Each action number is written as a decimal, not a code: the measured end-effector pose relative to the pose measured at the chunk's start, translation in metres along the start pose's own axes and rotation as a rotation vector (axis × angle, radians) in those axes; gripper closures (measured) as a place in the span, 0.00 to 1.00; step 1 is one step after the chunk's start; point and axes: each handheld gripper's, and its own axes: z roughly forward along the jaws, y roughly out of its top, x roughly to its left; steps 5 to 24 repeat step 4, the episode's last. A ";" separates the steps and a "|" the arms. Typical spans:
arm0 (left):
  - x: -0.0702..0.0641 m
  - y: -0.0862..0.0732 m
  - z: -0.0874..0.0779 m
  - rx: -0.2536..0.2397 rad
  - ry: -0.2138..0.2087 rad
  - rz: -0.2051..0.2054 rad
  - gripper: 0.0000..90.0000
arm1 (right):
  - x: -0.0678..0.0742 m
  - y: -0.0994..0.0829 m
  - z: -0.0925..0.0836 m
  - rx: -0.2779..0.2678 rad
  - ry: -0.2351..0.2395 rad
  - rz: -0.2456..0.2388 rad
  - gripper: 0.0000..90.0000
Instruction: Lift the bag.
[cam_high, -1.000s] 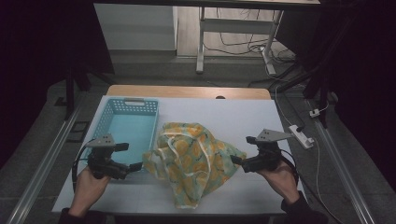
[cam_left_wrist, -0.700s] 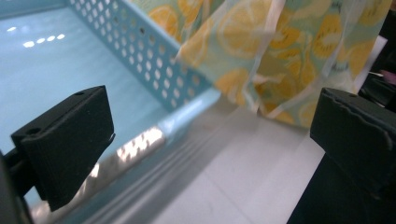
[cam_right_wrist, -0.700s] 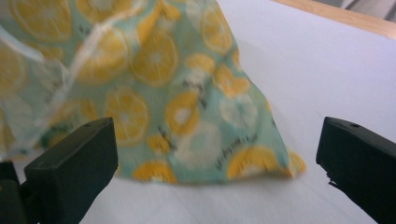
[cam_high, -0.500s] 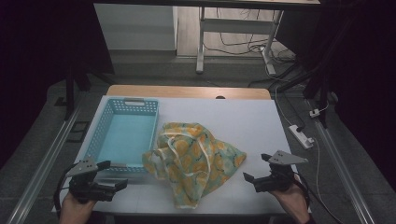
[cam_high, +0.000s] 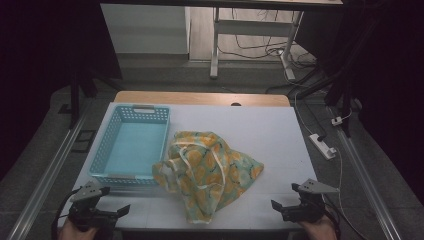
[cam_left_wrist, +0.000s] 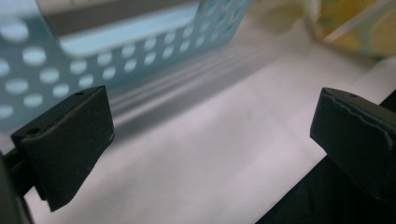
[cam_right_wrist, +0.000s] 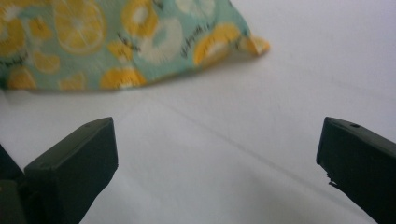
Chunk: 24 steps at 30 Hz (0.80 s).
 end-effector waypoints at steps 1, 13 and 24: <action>0.000 0.001 0.000 0.006 0.010 -0.002 0.00 | 0.000 -0.002 0.000 0.014 -0.004 0.003 0.00; 0.000 0.001 0.001 0.012 0.002 -0.001 0.00 | 0.000 -0.004 0.001 0.028 -0.015 0.006 0.00; 0.000 0.001 0.001 0.012 0.002 -0.001 0.00 | 0.000 -0.004 0.001 0.028 -0.015 0.006 0.00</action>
